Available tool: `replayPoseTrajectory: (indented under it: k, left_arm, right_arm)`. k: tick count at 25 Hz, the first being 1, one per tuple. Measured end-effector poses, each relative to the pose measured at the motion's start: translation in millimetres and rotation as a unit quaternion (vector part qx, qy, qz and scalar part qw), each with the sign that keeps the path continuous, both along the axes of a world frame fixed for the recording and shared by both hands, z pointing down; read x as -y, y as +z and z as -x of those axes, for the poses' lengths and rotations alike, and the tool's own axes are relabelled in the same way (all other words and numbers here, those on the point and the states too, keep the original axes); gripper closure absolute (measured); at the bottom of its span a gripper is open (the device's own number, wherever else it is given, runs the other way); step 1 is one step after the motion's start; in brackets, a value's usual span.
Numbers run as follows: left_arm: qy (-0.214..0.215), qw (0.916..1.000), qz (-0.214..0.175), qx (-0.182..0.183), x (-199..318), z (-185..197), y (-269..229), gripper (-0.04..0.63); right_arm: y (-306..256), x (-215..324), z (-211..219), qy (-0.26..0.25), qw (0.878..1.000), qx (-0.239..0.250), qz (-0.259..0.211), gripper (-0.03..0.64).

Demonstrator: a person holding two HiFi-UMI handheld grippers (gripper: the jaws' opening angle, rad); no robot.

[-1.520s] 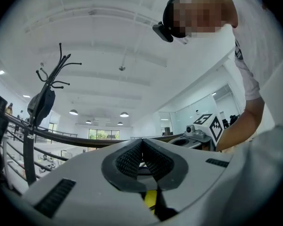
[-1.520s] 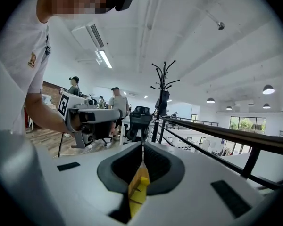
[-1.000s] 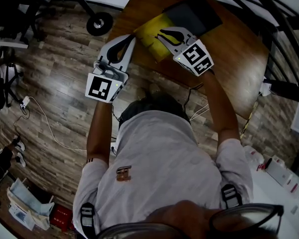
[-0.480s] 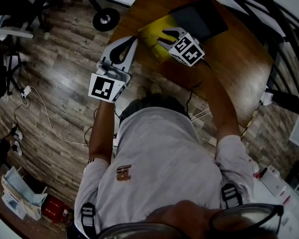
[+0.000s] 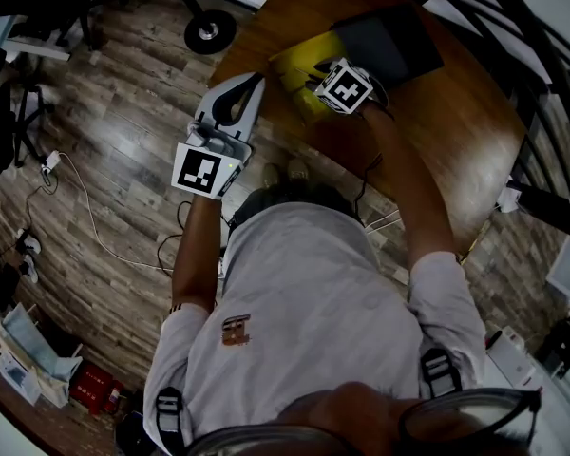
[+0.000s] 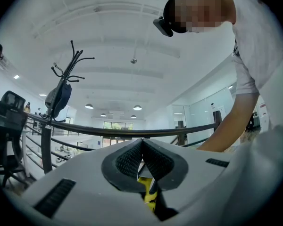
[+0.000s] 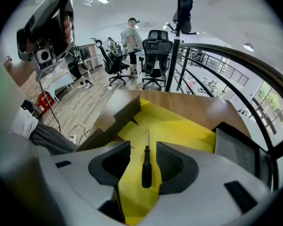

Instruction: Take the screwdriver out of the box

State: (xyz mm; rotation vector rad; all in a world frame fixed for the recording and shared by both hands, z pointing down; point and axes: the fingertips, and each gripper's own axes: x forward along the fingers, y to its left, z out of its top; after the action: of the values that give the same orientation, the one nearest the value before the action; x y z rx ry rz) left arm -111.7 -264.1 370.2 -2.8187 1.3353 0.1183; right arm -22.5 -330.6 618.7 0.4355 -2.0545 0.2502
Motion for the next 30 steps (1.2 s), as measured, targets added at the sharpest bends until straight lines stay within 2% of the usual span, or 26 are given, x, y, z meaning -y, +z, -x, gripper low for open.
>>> replayPoseTrajectory:
  k: [12,20,30]
  left_arm:
    - [-0.015,0.9998,0.01,-0.003,3.8,8.3,9.2,0.577]
    - [-0.018,0.9997,0.015,-0.007,9.7,14.5,12.2,0.577]
    - [-0.022,0.9994,0.026,-0.003,14.0,19.7,17.9,0.577]
  right_arm:
    - [30.5,0.6,-4.3,0.001,0.998,-0.059,0.034,0.44]
    - [32.9,5.5,-2.5,0.025,0.995,-0.061,0.077,0.44]
    - [33.0,7.5,-3.2,0.026,0.995,-0.07,0.069,0.514]
